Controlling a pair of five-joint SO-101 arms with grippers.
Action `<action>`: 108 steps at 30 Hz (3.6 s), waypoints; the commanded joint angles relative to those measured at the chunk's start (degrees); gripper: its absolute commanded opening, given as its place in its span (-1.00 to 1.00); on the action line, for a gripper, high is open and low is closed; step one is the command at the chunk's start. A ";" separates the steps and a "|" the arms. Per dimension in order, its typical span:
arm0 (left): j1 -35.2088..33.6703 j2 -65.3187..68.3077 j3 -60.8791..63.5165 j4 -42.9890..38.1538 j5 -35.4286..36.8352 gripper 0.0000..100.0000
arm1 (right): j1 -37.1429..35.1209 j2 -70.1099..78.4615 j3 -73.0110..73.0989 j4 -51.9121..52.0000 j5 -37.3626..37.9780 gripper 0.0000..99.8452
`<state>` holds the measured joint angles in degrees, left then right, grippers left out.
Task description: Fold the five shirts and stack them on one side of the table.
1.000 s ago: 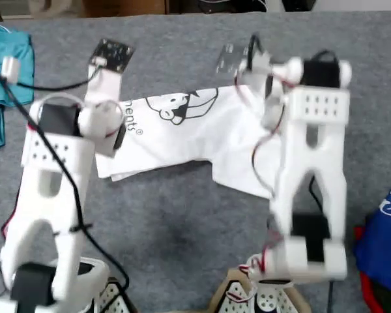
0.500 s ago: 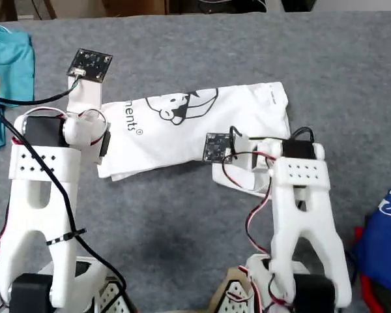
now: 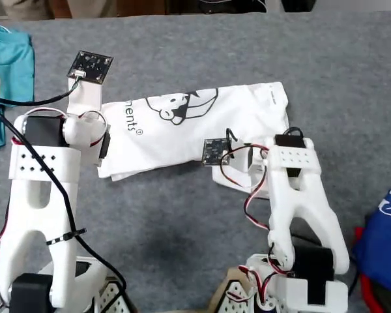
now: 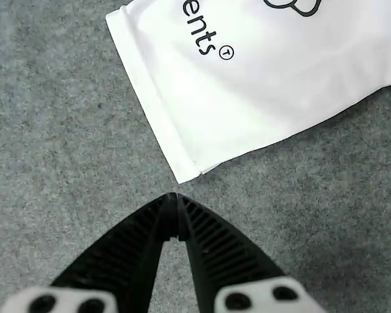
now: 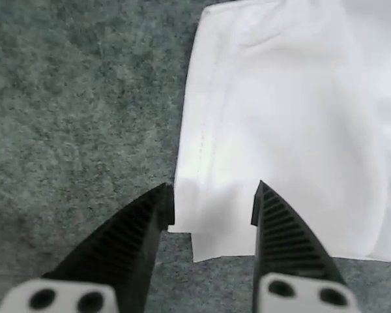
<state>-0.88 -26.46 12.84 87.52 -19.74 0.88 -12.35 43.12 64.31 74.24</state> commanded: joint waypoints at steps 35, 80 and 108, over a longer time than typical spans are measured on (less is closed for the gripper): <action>-0.70 -2.42 -0.53 1.93 0.44 -0.96 | 6.11 15.43 -6.99 -11.43 1.23 -0.98; -6.68 -2.33 -0.53 1.41 -0.53 -0.96 | -9.19 53.49 -84.62 7.12 6.33 -0.99; -4.57 3.21 2.29 1.41 5.36 -0.85 | 0.13 52.35 -113.01 38.15 -18.02 -0.82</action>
<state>-6.77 -25.14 15.30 89.19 -18.42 -1.58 43.47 -71.16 101.32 61.85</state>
